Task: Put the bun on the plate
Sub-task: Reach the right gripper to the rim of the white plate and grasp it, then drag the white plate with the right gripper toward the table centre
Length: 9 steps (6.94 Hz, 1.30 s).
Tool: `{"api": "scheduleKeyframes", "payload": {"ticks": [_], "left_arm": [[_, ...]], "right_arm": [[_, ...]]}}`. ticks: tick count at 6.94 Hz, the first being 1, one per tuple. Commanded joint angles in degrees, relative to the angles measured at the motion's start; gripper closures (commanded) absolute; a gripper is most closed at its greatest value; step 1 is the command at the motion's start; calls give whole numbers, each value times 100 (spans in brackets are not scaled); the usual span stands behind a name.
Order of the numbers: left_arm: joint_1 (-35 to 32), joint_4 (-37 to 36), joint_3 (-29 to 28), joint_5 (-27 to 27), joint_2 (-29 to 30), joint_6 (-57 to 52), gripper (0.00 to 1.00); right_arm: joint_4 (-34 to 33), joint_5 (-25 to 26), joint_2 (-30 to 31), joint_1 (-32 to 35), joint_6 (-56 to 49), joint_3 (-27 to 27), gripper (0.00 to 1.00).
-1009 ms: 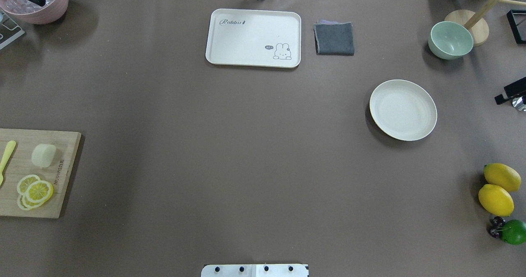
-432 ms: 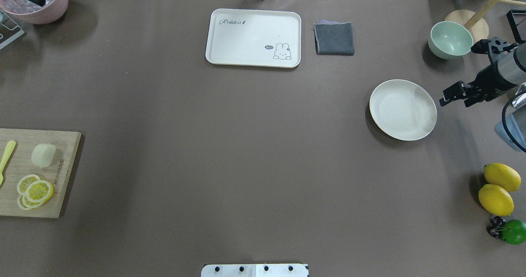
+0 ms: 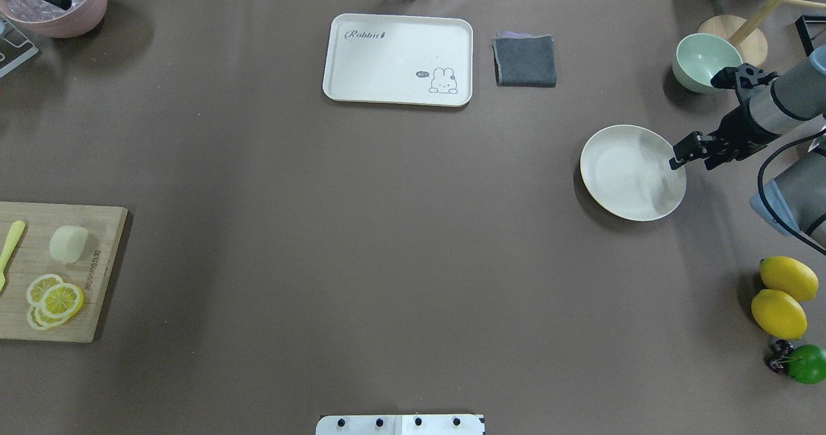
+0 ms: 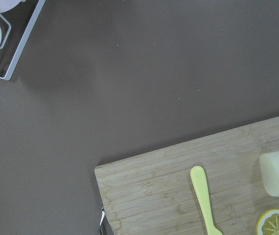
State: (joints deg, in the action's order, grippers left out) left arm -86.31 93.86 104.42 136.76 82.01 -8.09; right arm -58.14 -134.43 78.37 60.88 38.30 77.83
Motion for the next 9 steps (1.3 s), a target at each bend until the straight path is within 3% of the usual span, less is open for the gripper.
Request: {"api": "scheduleKeyframes", "payload": {"ticks": [1, 2, 3, 4, 6, 8, 9], "left_arm": [[0, 1, 0, 0, 8, 0, 2], [0, 1, 0, 0, 8, 0, 2], [0, 1, 0, 0, 8, 0, 2], [8, -8, -9, 0, 8, 0, 2], [0, -8, -9, 0, 8, 9, 2], [9, -8, -9, 26, 43, 35, 2], [139, 1, 0, 18, 148, 575, 2]], "right_arm": [[5, 5, -85, -85, 2, -84, 32], [5, 5, -111, -103, 2, -75, 49], [5, -4, -103, -103, 2, -75, 88], [5, -21, -111, -112, 2, -67, 100], [83, -65, -85, -121, 19, 47, 100], [101, -380, -102, -121, 866, 764, 100], [110, -434, -129, -321, 1629, 1186, 100]]}}
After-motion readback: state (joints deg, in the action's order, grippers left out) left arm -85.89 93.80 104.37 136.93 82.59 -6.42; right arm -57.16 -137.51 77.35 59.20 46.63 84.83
